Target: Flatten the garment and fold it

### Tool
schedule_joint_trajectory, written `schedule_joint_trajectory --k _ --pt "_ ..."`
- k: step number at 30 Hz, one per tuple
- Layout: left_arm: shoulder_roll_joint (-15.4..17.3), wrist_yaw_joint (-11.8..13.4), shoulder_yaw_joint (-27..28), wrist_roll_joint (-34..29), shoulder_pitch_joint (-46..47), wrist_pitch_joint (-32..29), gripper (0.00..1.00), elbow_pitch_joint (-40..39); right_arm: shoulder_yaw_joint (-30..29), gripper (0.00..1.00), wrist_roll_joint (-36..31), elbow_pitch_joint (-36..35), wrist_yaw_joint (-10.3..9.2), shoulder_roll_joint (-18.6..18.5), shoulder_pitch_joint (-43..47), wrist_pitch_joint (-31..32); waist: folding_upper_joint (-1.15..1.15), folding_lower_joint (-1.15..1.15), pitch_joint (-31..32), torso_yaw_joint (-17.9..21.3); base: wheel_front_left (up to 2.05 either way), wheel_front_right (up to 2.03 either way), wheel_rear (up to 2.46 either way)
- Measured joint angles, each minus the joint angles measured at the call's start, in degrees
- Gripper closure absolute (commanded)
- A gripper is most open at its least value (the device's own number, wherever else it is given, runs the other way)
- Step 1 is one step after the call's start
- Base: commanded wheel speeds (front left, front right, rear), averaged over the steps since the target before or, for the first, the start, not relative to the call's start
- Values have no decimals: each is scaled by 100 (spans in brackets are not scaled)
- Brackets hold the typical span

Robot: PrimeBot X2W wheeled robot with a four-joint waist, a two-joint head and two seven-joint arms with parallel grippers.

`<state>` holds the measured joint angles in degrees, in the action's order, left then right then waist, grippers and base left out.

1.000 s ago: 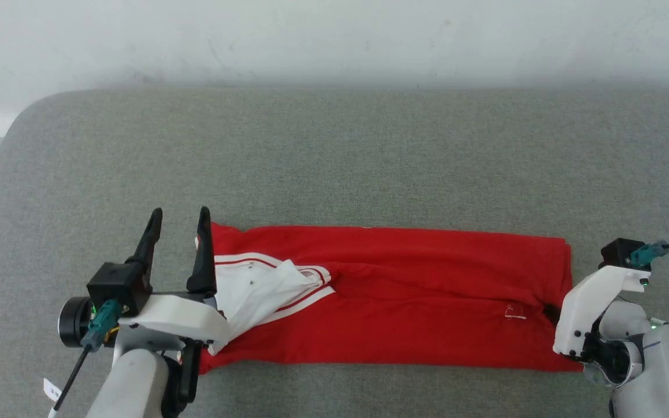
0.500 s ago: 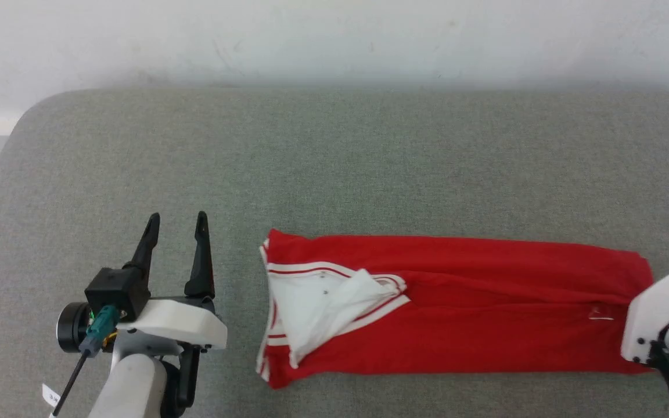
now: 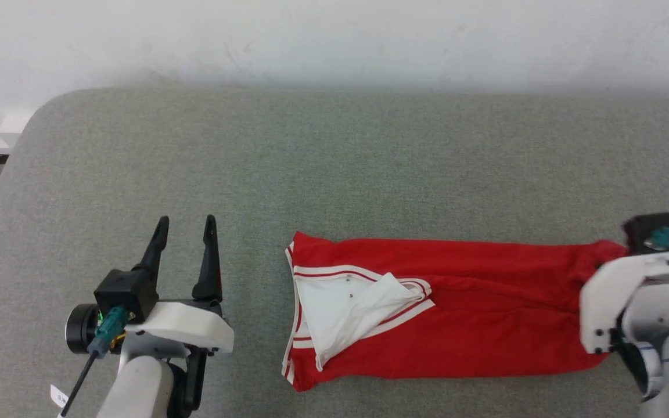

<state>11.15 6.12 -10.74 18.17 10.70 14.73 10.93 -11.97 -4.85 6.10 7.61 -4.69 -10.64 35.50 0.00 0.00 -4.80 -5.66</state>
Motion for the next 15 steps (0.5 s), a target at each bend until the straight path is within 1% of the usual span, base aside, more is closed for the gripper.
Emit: schedule_joint_trajectory --k 3,7,9,11,15 --pt "-10 -2 -33 -12 -6 0 0 23 853 100 266 -855 0 -136 160 381 0 0 29 -43 0 0 0" --pt "-12 -3 -62 -12 -5 0 0 35 1933 100 527 -1640 0 -345 148 714 0 0 54 -105 0 0 0" --pt "-10 -4 -71 -12 -5 0 0 38 2420 100 652 -1774 0 -366 57 782 0 -1 50 -134 0 0 0" --pt "-12 -10 -93 -12 -2 0 0 46 2854 100 743 -1750 0 -344 -123 794 0 0 27 -159 0 0 0" --pt "-20 -23 -151 -12 12 0 0 47 3669 100 858 -1285 0 -193 -564 714 0 0 -54 -220 0 0 0"
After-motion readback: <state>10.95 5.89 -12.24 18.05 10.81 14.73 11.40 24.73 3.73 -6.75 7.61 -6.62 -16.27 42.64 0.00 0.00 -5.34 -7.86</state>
